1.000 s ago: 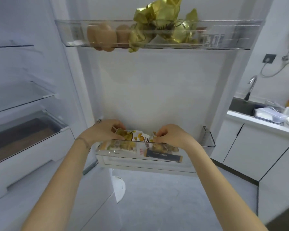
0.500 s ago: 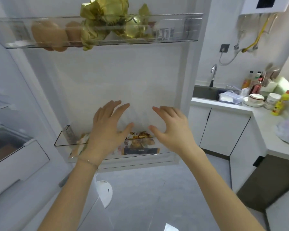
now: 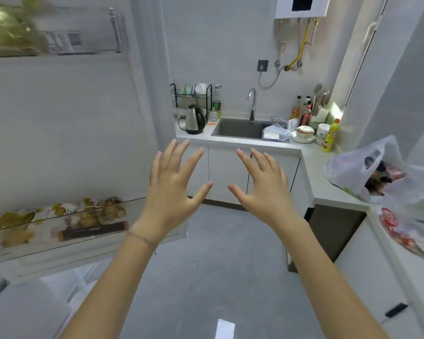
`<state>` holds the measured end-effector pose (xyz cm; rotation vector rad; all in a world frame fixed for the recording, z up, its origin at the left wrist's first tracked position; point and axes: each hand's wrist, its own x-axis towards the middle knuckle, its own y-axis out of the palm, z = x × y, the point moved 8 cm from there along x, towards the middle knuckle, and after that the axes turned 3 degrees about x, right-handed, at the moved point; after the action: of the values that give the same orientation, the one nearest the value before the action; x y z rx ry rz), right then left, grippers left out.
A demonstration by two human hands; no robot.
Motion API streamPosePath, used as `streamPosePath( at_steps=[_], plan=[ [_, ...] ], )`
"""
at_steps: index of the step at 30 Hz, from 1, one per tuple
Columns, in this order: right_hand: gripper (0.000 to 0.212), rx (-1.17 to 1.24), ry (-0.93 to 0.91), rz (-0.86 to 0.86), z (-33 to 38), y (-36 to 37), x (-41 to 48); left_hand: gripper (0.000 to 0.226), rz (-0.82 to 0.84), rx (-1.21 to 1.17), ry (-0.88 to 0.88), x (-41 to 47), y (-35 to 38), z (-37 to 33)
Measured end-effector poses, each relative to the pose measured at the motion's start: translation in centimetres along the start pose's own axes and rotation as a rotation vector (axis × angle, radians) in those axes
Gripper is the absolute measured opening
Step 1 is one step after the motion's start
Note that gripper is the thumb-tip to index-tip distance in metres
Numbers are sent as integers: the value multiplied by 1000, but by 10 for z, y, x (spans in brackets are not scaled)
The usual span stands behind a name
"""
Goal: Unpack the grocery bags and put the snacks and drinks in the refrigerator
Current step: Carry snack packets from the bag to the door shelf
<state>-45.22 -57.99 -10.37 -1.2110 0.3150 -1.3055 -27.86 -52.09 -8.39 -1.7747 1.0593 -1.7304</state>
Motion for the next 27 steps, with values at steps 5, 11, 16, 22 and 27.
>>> streamPosePath(
  at_steps=[5, 11, 16, 22, 27],
  plan=[
    [74, -30, 112, -7, -101, -43, -16, 69, 79, -37, 26, 33, 69, -69],
    [74, -97, 276, -42, -209, -87, -33, 74, 175, -74, 104, 79, 154, -155],
    [72, -160, 414, -93, -295, -117, -43, 76, 223, -168, 190, 124, 223, -223],
    [72, -239, 548, -164, -386, -146, -34, 77, 259, -259, 335, 185, 305, -303],
    [74, -268, 678, -213, -452, -166, -25, 74, 287, -336, 443, 236, 363, -354]
  ],
)
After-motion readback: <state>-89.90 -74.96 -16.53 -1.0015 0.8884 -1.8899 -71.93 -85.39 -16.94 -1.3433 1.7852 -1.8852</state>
